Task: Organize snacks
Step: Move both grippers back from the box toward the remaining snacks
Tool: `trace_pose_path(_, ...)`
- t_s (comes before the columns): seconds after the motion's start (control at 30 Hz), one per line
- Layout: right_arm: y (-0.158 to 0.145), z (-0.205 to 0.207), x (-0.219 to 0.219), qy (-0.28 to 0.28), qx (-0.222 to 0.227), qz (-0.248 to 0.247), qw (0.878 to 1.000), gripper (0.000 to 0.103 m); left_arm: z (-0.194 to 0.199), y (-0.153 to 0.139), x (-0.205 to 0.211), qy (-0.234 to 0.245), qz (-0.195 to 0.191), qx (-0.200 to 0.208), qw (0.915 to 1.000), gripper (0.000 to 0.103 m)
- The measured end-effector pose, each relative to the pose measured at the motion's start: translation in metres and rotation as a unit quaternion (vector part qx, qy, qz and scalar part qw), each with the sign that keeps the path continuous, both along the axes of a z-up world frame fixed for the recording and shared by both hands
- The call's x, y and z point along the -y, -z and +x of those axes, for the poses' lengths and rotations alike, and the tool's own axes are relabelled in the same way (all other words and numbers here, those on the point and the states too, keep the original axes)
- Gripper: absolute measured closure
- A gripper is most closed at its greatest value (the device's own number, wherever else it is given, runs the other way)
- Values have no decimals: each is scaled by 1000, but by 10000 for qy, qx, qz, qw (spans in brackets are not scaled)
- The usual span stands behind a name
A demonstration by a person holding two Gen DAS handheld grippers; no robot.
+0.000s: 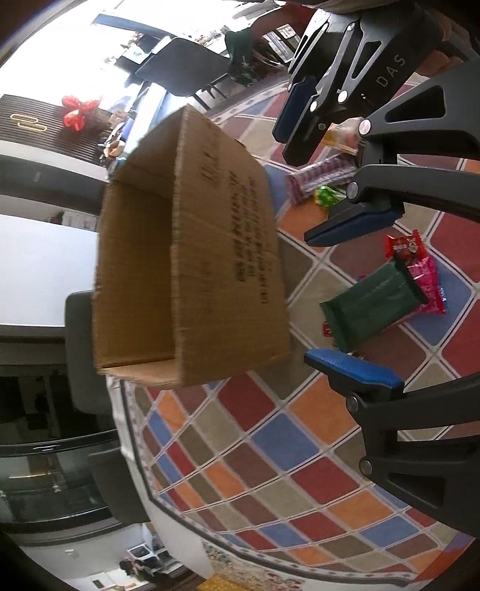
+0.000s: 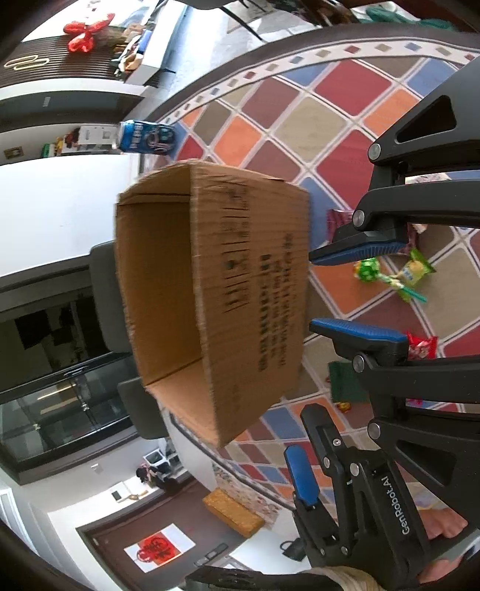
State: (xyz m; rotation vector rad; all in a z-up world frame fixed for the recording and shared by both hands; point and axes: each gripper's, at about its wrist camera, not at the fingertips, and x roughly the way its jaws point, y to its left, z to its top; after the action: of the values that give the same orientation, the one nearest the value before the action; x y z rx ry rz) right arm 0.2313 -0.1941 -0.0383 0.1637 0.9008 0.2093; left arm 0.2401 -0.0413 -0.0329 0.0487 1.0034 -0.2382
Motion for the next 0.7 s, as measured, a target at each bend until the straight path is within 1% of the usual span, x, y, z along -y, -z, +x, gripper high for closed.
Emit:
trace_pose_path(0.2, 20, -4, -1, -14, -246, -2, 9997, 72, -1, 22, -3, -38, 21, -256, 9997, 46)
trace_pose_path(0.33, 32, -4, -2, -19, -393, -9, 9992, 72, -2, 37, -4, -40, -84, -438, 9990, 44)
trace_pose_path(0.5, 46, -6, -3, -28, -535, -38, 9986, 72, -2, 57, -4, -94, -39, -636, 9979, 43)
trace_pose_path(0.7, 57, -7, -4, -54, -643, -66, 9979, 72, 0, 71, -2, -157, 75, -682, 9975, 42)
